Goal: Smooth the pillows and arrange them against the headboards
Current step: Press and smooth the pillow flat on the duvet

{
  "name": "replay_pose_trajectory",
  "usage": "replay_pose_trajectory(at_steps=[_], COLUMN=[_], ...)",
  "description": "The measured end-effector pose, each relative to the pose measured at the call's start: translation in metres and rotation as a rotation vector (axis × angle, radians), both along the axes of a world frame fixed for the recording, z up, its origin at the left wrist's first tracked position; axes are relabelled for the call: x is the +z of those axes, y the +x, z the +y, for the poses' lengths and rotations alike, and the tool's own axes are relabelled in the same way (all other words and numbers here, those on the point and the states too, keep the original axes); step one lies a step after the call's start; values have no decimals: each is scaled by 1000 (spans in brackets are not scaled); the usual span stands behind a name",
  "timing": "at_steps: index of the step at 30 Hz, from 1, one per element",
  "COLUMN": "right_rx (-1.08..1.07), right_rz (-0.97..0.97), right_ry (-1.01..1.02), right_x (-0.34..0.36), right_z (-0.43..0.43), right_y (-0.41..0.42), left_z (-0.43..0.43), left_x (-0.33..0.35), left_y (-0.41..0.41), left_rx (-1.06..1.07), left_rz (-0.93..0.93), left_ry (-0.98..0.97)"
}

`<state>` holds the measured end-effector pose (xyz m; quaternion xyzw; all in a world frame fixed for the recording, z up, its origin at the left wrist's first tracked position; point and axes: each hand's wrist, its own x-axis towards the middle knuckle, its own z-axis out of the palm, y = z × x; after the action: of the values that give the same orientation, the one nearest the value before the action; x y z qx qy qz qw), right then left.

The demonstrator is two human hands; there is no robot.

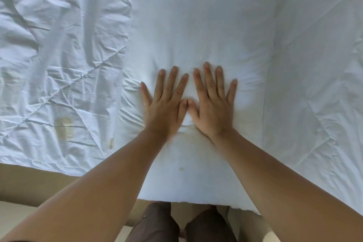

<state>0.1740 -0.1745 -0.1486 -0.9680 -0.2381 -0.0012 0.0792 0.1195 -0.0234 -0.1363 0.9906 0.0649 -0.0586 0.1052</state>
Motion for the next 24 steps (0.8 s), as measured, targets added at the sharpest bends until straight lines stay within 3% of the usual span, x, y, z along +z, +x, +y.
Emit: replay_pose_trajectory(at_steps=[10,20,24], right_rx=[-41,-43,-135], right_rz=[-76,92,130], right_ry=[78,-18,-74], right_x=[-80,-24,-9], right_z=[24,-4,-35], right_y=[27,20,15], left_z=[4,18,40], left_x=[-78,-25,-8], left_y=[33,22,10], left_rx=[69,-40,45], left_rz=[8,118,155], left_ry=[-17,-18,-54])
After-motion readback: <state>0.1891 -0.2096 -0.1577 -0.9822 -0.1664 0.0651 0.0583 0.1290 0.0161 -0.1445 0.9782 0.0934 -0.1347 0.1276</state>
